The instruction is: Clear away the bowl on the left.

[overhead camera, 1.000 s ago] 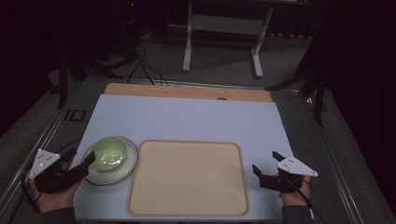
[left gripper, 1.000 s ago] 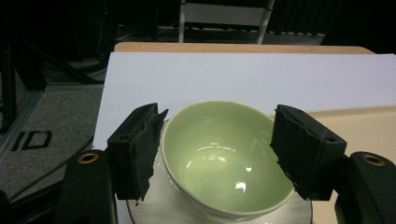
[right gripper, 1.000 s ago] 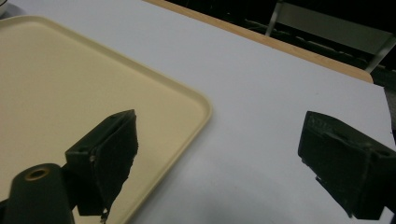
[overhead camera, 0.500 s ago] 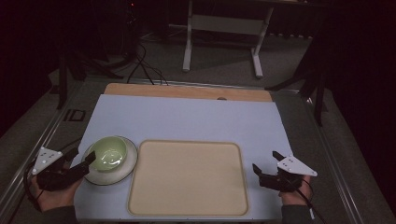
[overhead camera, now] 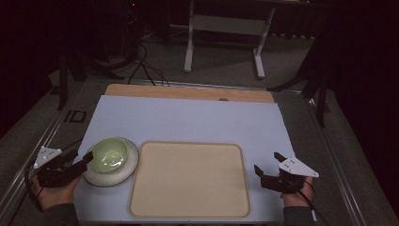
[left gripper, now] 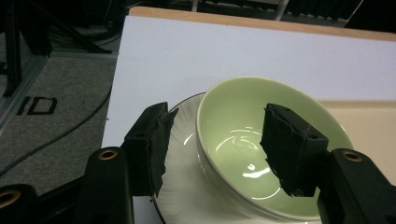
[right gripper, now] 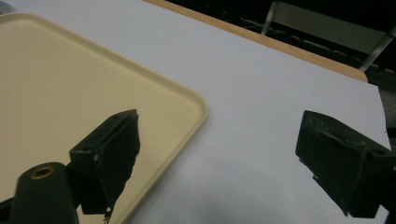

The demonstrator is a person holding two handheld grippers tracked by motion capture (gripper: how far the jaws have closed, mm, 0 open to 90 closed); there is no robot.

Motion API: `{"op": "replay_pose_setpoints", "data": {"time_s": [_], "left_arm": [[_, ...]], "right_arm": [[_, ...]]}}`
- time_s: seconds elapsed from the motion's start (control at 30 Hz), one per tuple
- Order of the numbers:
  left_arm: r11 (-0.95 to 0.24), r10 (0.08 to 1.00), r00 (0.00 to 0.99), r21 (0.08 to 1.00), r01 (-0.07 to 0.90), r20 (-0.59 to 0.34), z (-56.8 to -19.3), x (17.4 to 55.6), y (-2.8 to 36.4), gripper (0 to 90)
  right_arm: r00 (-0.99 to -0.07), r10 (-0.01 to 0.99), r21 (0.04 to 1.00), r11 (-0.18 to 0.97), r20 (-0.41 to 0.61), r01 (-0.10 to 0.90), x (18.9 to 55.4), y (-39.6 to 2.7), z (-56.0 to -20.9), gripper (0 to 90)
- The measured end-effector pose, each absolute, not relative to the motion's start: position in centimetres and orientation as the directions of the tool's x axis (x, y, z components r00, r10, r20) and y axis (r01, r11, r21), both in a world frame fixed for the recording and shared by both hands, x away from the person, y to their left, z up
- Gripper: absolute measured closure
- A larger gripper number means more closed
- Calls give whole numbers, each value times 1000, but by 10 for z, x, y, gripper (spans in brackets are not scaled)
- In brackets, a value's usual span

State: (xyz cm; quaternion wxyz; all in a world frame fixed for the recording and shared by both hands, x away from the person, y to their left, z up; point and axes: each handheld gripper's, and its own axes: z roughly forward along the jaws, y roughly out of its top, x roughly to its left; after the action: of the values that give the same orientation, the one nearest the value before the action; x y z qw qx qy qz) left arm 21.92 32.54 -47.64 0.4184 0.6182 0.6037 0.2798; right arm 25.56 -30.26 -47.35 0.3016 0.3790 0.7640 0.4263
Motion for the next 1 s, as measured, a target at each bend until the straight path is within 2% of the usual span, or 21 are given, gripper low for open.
{"op": "replay_pose_setpoints", "data": {"time_s": [0.27, 0.37, 0.57, 0.7, 1.0], "left_arm": [[52, 982, 127, 850, 524, -138, -480, 223, 323, 381], [48, 985, 110, 816, 576, -136, -488, 229, 324, 381], [47, 990, 73, 783, 621, -117, -494, 236, 327, 392], [37, 991, 78, 765, 643, -113, -496, 239, 325, 432], [67, 979, 98, 732, 678, -181, -496, 243, 323, 560]], "right_arm": [[-526, 838, 880, 353, -146, 319, 256, -303, -474, 131], [-525, 839, 882, 351, -145, 316, 256, -303, -473, 131], [-524, 839, 881, 353, -148, 316, 256, -303, -473, 131], [-523, 839, 883, 352, -150, 312, 255, -302, -473, 131], [-521, 840, 883, 352, -152, 310, 255, -303, -473, 131]]}}
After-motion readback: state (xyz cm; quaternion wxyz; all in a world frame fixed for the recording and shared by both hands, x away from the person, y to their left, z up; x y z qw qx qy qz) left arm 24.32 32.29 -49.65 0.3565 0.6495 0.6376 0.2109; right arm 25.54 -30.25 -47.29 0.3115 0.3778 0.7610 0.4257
